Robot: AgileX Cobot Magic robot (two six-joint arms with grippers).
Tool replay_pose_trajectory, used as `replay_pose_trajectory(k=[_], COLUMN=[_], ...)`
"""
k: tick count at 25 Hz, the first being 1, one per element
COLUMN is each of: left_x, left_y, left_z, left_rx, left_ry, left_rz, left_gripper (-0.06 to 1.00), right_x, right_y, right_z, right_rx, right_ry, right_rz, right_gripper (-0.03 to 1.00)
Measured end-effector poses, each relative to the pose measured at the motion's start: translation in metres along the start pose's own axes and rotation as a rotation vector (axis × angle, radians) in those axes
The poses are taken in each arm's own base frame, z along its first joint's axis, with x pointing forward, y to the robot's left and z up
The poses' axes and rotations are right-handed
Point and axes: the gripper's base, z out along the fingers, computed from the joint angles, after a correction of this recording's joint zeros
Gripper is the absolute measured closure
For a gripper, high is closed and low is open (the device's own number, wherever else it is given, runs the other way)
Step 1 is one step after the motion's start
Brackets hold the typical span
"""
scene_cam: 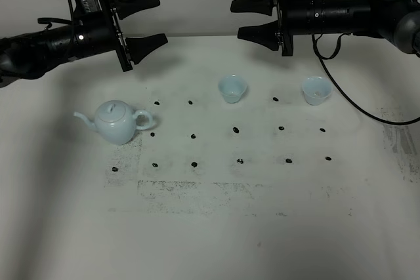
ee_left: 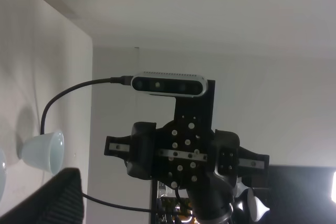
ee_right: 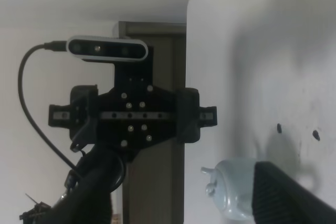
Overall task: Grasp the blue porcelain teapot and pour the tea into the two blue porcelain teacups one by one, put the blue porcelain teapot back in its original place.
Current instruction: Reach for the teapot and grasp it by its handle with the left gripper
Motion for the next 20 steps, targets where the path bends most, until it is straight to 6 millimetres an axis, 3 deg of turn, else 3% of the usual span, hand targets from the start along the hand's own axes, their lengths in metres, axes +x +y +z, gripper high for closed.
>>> replay_pose_trajectory(k=[13, 17, 20], left_x=[0.000, 0.001, 0.005], left_y=[-0.003, -0.025, -0.054], left_z=[0.000, -0.002, -0.007], left_rx=[0.002, 0.010, -0.017], left_ry=[0.000, 0.002, 0.023], left_rz=[0.013, 0.059, 0.137], left_gripper=[0.21, 0.21, 0.21], right_x=[0.001, 0.001, -0.001], right_y=[0.000, 0.013, 0.039], right_z=[-0.001, -0.013, -0.035], right_rx=[0.027, 0.101, 0.170], right_ry=[0.015, 0.029, 0.016], right_rz=[-0.079, -0.166, -0.258], right_gripper=[0.38, 0.38, 0.38])
